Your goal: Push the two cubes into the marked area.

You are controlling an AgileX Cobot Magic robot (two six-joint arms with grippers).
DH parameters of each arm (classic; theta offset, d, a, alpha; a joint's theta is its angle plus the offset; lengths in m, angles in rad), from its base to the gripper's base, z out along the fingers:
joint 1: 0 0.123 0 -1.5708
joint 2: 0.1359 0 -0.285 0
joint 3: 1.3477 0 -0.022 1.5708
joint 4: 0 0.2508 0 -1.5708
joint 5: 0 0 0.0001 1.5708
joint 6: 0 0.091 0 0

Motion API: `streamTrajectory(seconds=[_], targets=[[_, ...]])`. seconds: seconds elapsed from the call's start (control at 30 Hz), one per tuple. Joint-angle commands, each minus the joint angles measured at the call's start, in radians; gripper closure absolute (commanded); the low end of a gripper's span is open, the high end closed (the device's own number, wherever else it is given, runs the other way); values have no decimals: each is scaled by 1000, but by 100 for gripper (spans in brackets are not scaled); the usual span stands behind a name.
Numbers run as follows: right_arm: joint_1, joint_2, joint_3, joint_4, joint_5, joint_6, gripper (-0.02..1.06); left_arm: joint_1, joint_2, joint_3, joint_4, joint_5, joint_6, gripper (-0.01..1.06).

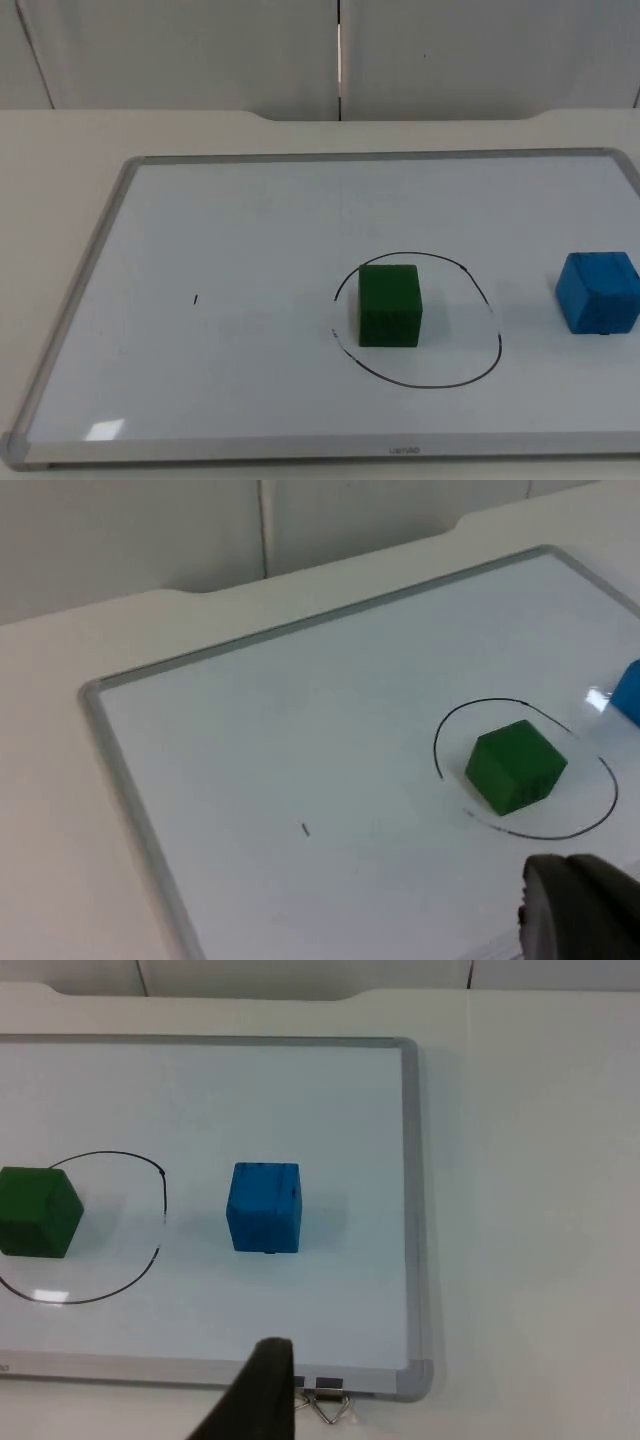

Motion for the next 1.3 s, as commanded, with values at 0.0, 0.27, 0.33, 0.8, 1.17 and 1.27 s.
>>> streamTrajectory(seconds=[0.0,0.27,0.33,0.8,1.17,1.27], targets=[[-5,-5,8,-1,-8,-9,-1,3,-109,29,90,71,-102,105],[-5,-5,8,-1,-8,-9,-1,3,-276,34,167,220,-166,105],[-5,-5,8,-1,-8,-9,-1,3,-318,32,193,255,-208,105],[-5,-5,8,-1,-10,-9,-1,3,-385,60,209,329,-204,105],[-5,-5,8,-1,-8,-9,-1,3,-385,60,189,329,-173,105],[-5,-5,8,-1,-8,-9,-1,3,-385,60,189,329,-173,105]])
